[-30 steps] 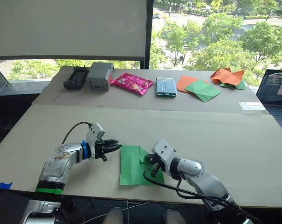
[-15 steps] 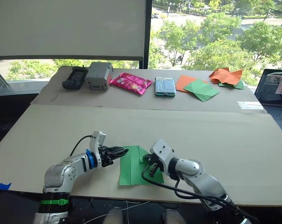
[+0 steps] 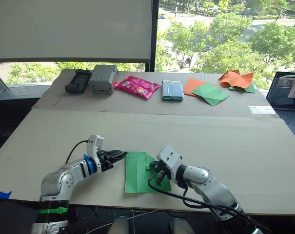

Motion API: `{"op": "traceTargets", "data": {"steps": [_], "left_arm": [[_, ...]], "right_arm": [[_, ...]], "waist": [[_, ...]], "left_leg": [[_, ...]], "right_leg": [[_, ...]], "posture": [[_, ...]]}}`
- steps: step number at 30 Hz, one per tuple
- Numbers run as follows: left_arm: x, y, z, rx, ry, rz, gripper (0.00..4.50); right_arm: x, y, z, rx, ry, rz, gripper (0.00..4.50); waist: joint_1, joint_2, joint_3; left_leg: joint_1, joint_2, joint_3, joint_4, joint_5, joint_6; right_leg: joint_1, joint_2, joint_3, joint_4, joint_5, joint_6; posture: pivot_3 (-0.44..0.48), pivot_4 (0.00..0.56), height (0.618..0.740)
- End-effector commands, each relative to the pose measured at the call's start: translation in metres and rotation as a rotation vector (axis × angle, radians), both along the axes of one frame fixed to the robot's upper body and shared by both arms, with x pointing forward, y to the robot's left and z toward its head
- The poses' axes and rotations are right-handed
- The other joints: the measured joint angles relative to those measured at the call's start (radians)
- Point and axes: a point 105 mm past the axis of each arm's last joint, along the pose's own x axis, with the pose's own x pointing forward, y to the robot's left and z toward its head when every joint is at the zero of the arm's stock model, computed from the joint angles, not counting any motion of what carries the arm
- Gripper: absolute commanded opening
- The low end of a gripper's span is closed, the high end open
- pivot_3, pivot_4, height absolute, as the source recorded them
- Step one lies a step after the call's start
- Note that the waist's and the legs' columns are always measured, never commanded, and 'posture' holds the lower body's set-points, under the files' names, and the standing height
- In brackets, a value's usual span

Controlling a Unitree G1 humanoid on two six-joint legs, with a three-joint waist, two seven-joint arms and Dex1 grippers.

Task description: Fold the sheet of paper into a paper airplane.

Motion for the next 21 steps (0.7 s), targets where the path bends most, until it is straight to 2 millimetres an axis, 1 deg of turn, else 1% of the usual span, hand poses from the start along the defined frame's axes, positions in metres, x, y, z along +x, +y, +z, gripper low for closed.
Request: {"op": "traceTargets", "data": {"steps": [1,5,10,18,21], "left_arm": [[-0.009,-0.018,-0.002,-0.029,0.023,-0.076,2.46],[-0.011,-0.025,-0.005,-0.054,0.043,-0.088,2.46],[-0.013,-0.027,-0.003,-0.096,0.067,-0.086,2.46],[-0.012,-0.027,0.001,-0.110,0.059,-0.082,2.46],[-0.011,-0.026,0.001,-0.104,0.048,-0.071,1.63]], "right_arm": [[-0.002,0.000,-0.002,-0.009,0.013,-0.004,0.00],[-0.002,0.000,-0.001,-0.005,0.015,-0.005,0.00],[-0.003,0.001,0.000,0.002,0.016,-0.010,0.00],[-0.002,0.001,0.001,0.002,0.019,-0.015,0.00],[-0.002,0.001,0.001,0.003,0.019,-0.014,0.00]], "waist": [[0.000,0.000,0.000],[0.004,0.000,0.000],[0.003,0.000,0.000],[0.003,0.000,0.000],[0.002,0.000,0.000]], "left_leg": [[0.000,0.000,0.000,0.000,0.000,0.000],[0.000,0.000,0.000,0.000,0.000,0.000],[0.000,-0.001,0.000,0.000,0.000,0.000],[-0.001,-0.001,0.000,0.000,0.000,0.000],[-0.001,-0.001,0.000,0.000,0.000,0.000]], "right_leg": [[0.000,0.000,0.000,0.000,0.000,0.000],[0.000,0.000,0.000,0.000,0.000,0.000],[0.000,-0.001,0.000,-0.001,0.000,0.000],[0.000,-0.001,0.000,-0.001,0.000,0.000],[0.000,-0.001,0.000,-0.001,0.000,0.000]], "posture": [[0.000,0.150,0.720],[0.000,0.150,0.720],[0.000,0.150,0.720],[0.000,0.150,0.720],[0.000,0.150,0.720]]}}
